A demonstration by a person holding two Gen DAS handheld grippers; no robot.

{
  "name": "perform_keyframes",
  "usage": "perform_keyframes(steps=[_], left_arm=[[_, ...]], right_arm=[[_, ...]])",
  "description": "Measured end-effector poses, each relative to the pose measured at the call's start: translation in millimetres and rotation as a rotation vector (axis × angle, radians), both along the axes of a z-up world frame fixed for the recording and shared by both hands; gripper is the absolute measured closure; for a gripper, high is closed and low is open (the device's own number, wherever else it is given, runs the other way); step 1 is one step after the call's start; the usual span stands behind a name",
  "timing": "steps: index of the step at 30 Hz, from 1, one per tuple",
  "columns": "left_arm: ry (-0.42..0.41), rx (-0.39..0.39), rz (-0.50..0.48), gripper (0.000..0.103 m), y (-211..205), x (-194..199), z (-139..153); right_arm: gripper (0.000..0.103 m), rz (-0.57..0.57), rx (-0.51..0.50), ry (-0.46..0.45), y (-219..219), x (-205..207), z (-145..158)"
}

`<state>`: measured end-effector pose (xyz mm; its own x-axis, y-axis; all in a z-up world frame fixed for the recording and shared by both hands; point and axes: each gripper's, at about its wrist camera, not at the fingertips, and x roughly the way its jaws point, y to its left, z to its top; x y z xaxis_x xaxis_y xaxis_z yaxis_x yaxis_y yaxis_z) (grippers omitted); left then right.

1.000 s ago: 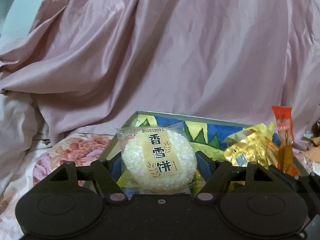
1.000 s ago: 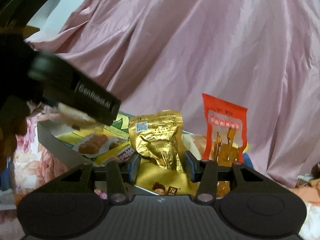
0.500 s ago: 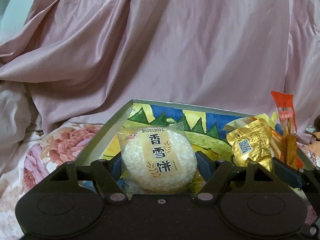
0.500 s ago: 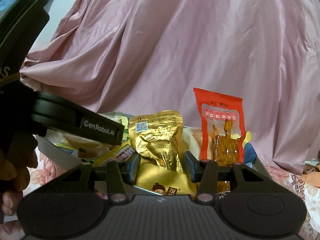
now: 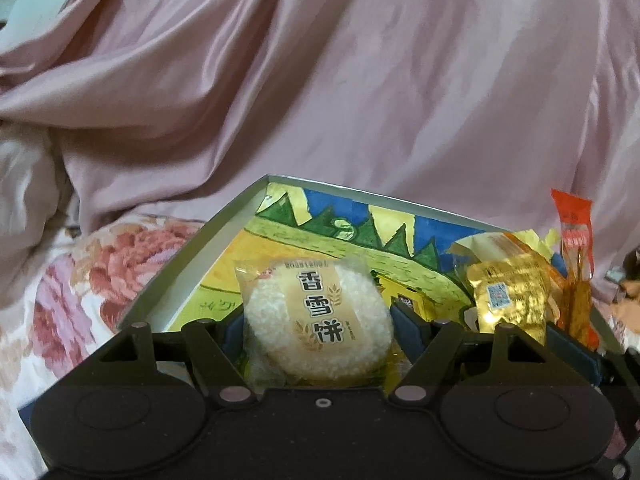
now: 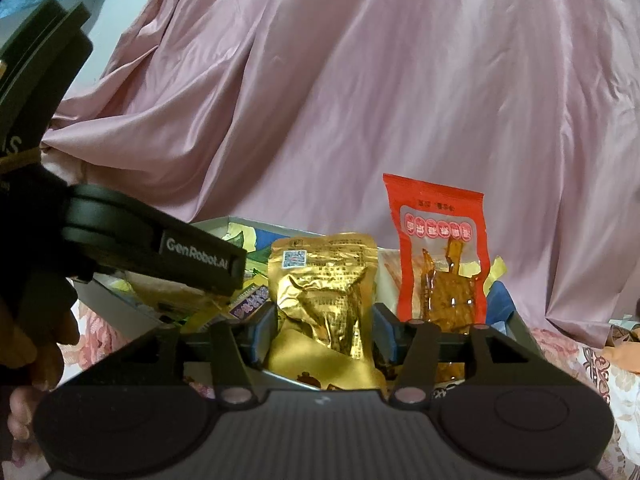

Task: Organize snacks
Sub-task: 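Lower both packs into the grey tray and open both tools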

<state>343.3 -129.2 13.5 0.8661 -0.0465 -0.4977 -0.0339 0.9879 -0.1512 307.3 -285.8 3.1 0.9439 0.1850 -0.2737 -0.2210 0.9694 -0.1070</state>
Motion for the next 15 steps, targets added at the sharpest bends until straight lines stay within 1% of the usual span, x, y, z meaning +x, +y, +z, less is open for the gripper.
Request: perform_keyframes(steps=[1, 2, 3, 6, 7, 9, 10, 12, 15], left_arm=[[0.004, -0.014, 0.003, 0.029, 2, 0, 0], [0.005, -0.022, 0.003, 0.028, 3, 0, 1], [0.006, -0.026, 0.001, 0.024, 4, 0, 1], [-0.002, -0.035, 0.001, 0.014, 9, -3, 0], [-0.002, -0.037, 0.002, 0.011, 11, -4, 0], [-0.003, -0.037, 0.020, 0.009, 15, -5, -1], [-0.008, -0.041, 0.026, 0.009, 17, -7, -1], [-0.023, -0.049, 0.033, 0.002, 20, -10, 1], [-0.069, -0.065, 0.048, 0.001, 23, -20, 6]], right_arm=[[0.045, -0.001, 0.000, 0.001, 0, 0, 0], [0.042, -0.004, -0.003, 0.002, 0, 0, 1], [0.035, -0.009, -0.005, 0.003, 0, 0, 1], [0.028, -0.020, -0.017, 0.000, 1, 0, -1], [0.026, -0.022, -0.018, -0.001, 1, 0, -1], [0.016, -0.026, -0.014, -0.003, 0, -1, -1], [0.014, -0.030, -0.013, -0.007, 0, -1, 0], [0.006, -0.033, -0.011, -0.016, -1, -3, 0], [0.001, -0.036, -0.015, -0.032, 0, -5, 1]])
